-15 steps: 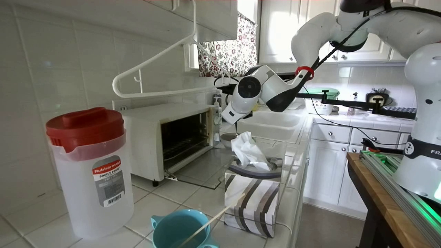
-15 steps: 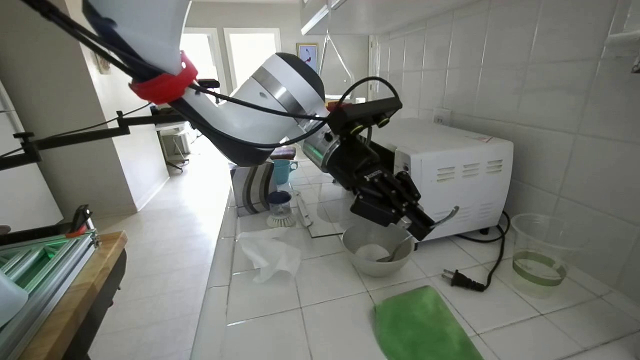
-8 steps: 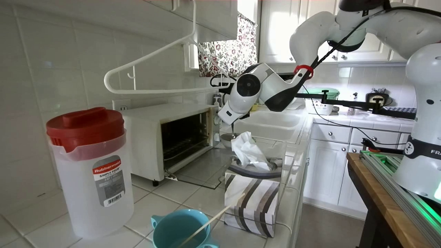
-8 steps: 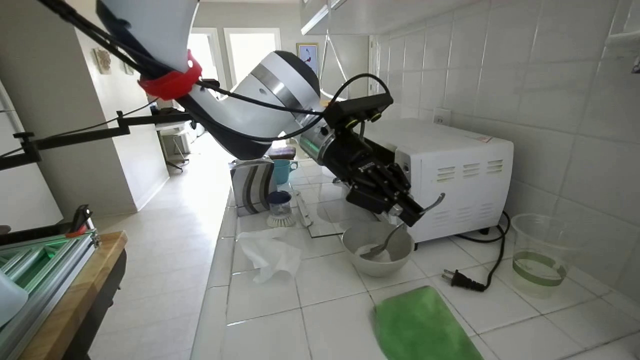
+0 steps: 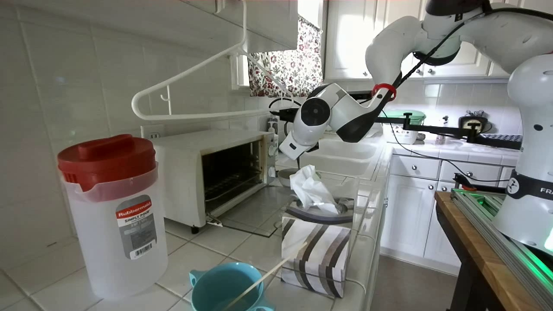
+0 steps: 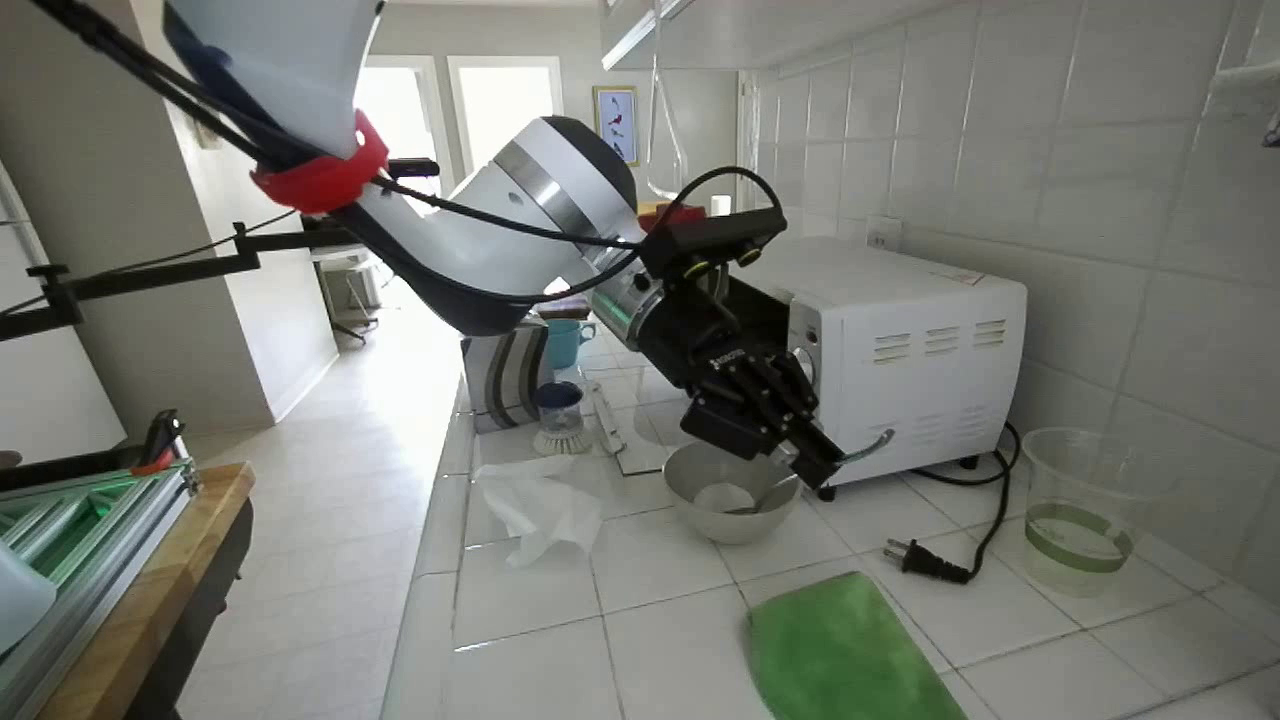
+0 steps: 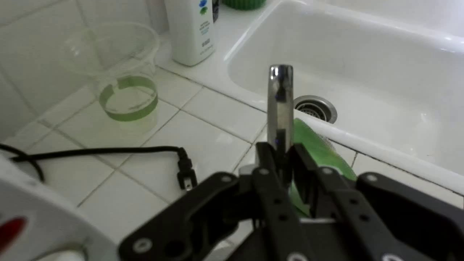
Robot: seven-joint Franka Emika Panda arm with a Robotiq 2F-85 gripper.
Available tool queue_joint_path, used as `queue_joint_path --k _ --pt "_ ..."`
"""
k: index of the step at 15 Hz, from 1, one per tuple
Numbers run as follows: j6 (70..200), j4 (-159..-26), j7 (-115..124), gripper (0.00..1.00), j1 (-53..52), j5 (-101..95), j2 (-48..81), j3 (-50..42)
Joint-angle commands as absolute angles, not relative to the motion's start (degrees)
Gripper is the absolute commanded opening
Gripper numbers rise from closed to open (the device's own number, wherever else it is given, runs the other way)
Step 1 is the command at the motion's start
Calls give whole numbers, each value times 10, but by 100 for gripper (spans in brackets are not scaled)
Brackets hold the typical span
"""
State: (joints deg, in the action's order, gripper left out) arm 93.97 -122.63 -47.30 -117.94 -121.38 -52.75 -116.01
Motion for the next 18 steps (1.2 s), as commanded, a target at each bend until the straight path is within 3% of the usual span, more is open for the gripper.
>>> queue_joint_path --k 1,18 --pt "930 -1210 -478 5 -1175 -1208 -530 -1162" --pt "929 -1210 -487 5 -1197 -1188 -523 -1148"
